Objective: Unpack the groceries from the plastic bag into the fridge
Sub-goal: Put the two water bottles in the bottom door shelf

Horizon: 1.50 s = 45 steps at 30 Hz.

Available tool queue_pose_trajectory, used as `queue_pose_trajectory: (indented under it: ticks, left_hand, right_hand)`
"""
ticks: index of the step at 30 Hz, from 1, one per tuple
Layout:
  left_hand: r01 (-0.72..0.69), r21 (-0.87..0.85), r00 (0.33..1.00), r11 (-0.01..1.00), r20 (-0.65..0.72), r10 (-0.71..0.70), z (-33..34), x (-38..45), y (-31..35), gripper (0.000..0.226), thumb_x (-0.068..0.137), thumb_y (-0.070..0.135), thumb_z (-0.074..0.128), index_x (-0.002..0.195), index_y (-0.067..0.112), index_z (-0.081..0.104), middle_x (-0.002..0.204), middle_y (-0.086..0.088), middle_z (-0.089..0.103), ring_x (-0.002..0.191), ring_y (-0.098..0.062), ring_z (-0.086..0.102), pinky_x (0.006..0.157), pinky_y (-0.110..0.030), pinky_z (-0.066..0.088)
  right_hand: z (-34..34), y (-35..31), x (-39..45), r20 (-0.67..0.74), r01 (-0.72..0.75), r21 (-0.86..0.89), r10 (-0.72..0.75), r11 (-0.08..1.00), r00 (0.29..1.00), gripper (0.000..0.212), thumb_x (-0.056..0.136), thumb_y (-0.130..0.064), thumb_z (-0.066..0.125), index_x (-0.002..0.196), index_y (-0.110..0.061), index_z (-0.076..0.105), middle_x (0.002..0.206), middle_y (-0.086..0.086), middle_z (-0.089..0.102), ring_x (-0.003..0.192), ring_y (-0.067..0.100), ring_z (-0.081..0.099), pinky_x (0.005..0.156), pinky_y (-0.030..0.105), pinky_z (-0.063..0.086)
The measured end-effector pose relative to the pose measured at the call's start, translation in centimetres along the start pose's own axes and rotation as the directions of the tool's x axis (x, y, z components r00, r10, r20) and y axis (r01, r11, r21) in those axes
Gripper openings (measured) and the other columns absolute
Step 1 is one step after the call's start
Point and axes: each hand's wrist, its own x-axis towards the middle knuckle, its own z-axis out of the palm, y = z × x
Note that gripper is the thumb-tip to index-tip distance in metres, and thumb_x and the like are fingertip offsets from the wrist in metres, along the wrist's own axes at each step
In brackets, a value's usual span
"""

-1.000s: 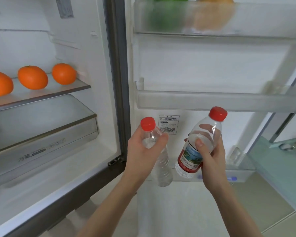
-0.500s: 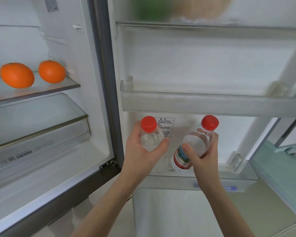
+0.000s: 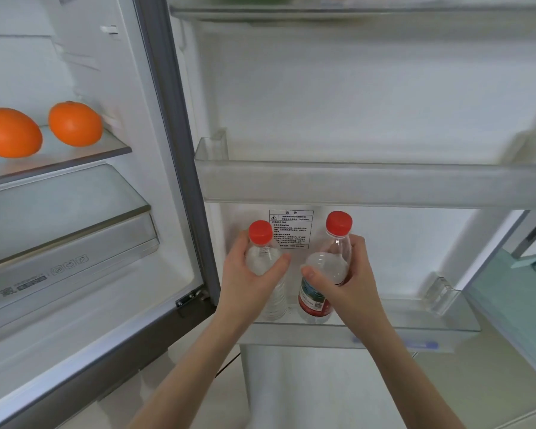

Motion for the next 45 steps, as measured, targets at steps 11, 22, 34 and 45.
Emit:
queue_pose_trajectory:
  ticks: [11, 22, 34, 45]
  left_hand:
    - [0.056, 0.057, 0.985, 0.997, 0.159, -0.064, -0.3, 0.5, 0.1, 0.059, 0.082, 0.012, 0.084, 0.129, 0.029, 0.052, 0.122, 0.022, 0.066, 0.117, 0.005, 0.062, 0.094, -0.01, 0.05]
    - [-0.023, 0.187, 0.986, 0.982, 0.167, -0.009, -1.1, 0.0, 0.7, 0.05, 0.087, 0.025, 0.082, 0.128, 0.035, 0.054, 0.119, 0.028, 0.066, 0.113, 0.004, 0.064, 0.091, -0.011, 0.052]
    - [0.025, 0.32, 0.997, 0.947, 0.063, -0.048, -2.3, -2.5, -0.3, 0.074, 0.089, 0.047, 0.076, 0.149, 0.038, 0.033, 0.139, 0.02, 0.052, 0.13, 0.0, 0.052, 0.105, -0.028, 0.046]
    - [-0.341, 0.54, 0.934, 0.769, 0.29, 0.21, -6.8, -6.6, -0.9, 0.053, 0.099, 0.053, 0.047, 0.144, 0.026, 0.049, 0.142, 0.006, 0.054, 0.134, -0.016, 0.047, 0.113, -0.041, 0.044]
  right_hand:
    - [0.2, 0.6, 0.8, 0.059, -0.062, -0.066, 0.066, 0.996, 0.996, 0.065, 0.074, -0.042, 0.09, 0.123, -0.03, 0.049, 0.118, -0.015, 0.068, 0.115, 0.009, 0.067, 0.097, 0.047, 0.058]
    - [0.6, -0.3, 0.5, 0.068, -0.004, -0.194, 0.017, 0.981, 0.998, 0.055, 0.077, -0.047, 0.087, 0.118, -0.036, 0.053, 0.109, -0.016, 0.07, 0.103, 0.007, 0.069, 0.088, 0.043, 0.061]
    - [0.2, 0.0, -1.9, -0.066, 0.05, -0.33, -0.076, 0.943, 0.995, 0.097, 0.075, -0.057, 0.081, 0.154, -0.038, 0.027, 0.142, -0.015, 0.051, 0.125, 0.005, 0.055, 0.095, 0.021, 0.045]
    - [0.8, -3.9, -11.2, -0.263, -0.089, -0.592, -0.088, 0.801, 0.961, 0.07, 0.093, -0.059, 0.06, 0.154, -0.034, 0.035, 0.153, -0.018, 0.045, 0.142, 0.001, 0.041, 0.108, 0.043, 0.05]
